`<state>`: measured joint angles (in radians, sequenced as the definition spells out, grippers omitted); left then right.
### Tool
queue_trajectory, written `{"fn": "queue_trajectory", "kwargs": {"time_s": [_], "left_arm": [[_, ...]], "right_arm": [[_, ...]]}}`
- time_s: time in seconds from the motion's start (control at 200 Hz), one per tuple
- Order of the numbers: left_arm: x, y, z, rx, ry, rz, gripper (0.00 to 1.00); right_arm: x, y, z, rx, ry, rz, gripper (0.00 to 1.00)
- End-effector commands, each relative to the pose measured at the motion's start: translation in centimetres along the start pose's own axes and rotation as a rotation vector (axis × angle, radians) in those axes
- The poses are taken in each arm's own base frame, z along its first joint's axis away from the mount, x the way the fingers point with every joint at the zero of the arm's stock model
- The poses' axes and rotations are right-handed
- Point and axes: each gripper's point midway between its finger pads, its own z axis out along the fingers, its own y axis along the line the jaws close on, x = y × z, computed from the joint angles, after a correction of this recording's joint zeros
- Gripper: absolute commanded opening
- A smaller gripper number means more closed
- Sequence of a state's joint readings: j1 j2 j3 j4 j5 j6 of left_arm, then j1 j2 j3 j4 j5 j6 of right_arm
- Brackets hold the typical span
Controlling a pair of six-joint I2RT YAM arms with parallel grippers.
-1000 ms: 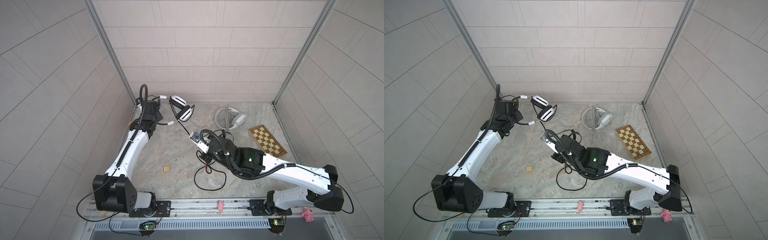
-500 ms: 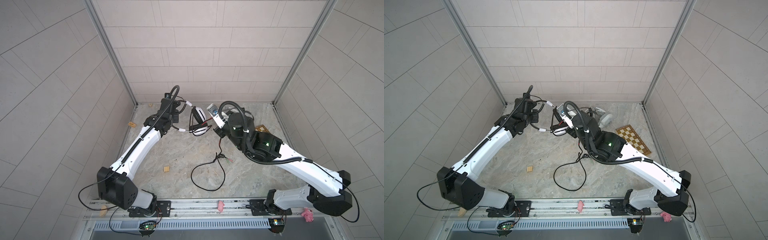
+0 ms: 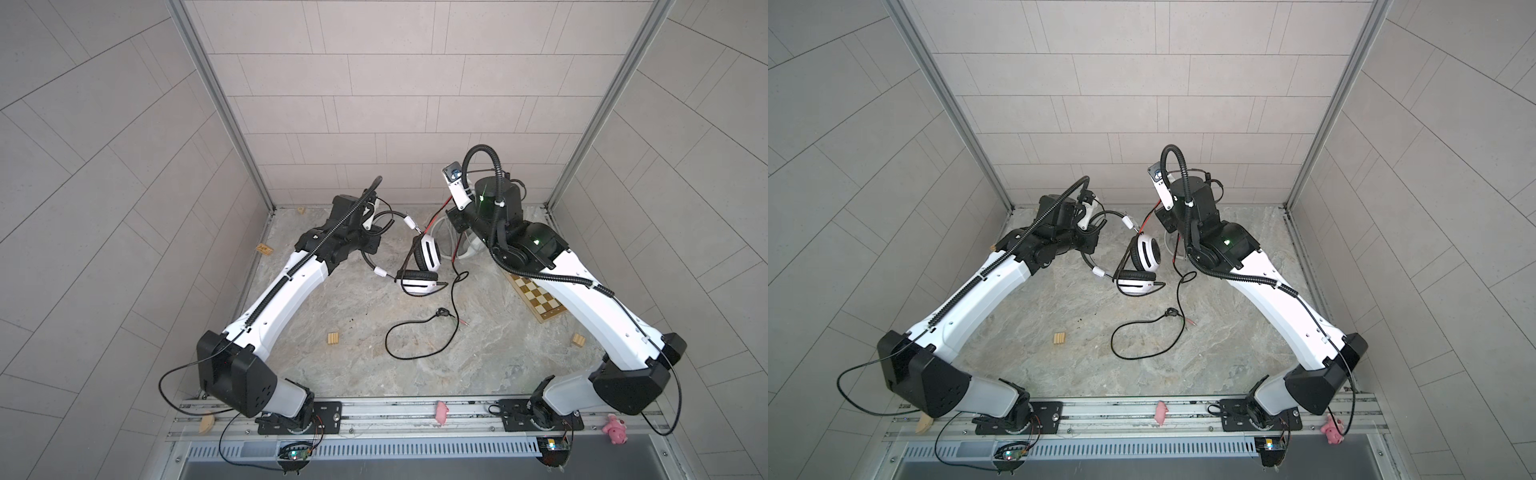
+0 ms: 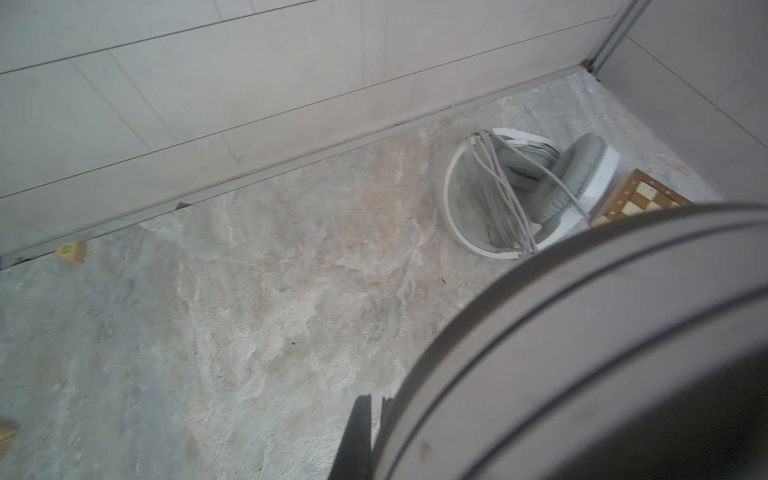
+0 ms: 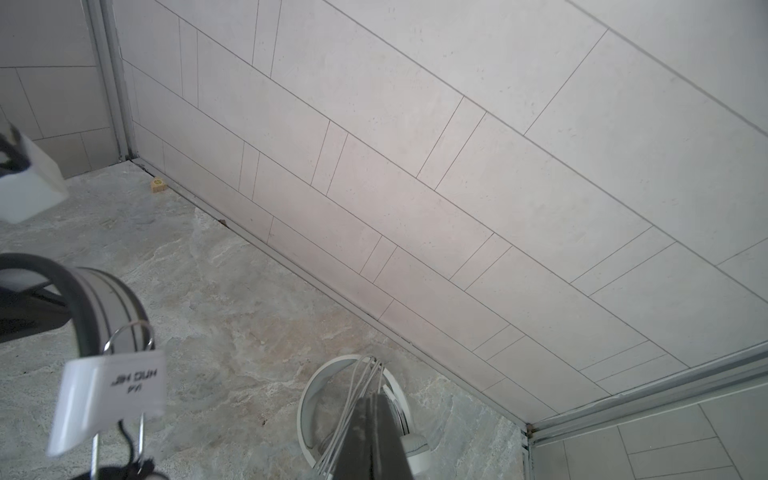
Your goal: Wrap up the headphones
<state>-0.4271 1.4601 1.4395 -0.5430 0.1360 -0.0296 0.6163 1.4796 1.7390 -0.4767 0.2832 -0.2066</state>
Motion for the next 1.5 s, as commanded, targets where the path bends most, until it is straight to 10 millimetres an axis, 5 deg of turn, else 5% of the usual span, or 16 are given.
{"fn": "queue_trajectory", "kwargs": {"time_s": [0.0, 0.24, 0.45, 0.751, 1.141, 1.496], "left_arm": [[-2.3, -3.6, -1.1, 0.195, -0.076, 0.019, 0.0], [-3.7, -6.3, -3.0, 0.369, -0.178, 0.019, 0.0], [-4.7, -7.9, -4.8, 0.466, -0.257, 0.02, 0.0], [-5.5, -7.4, -5.4, 0.502, -0.307, -0.032, 0.0], [-6.5, -7.7, -6.4, 0.588, -0.37, -0.07, 0.0], [-7.0, -7.8, -7.0, 0.621, -0.396, -0.094, 0.0]], "right_arm": [[0.7, 0.6, 1.7, -0.069, 0.021, 0.071, 0.0], [7.2, -0.5, 7.2, -0.089, 0.19, 0.179, 0.0], [11.0, 0.1, 8.7, -0.139, 0.239, 0.269, 0.0], [12.5, 5.4, 8.3, -0.357, 0.164, 0.444, 0.04], [17.7, 10.7, 10.4, -0.464, 0.272, 0.491, 0.08], [18.6, 14.0, 10.7, -0.542, 0.255, 0.538, 0.33]]}}
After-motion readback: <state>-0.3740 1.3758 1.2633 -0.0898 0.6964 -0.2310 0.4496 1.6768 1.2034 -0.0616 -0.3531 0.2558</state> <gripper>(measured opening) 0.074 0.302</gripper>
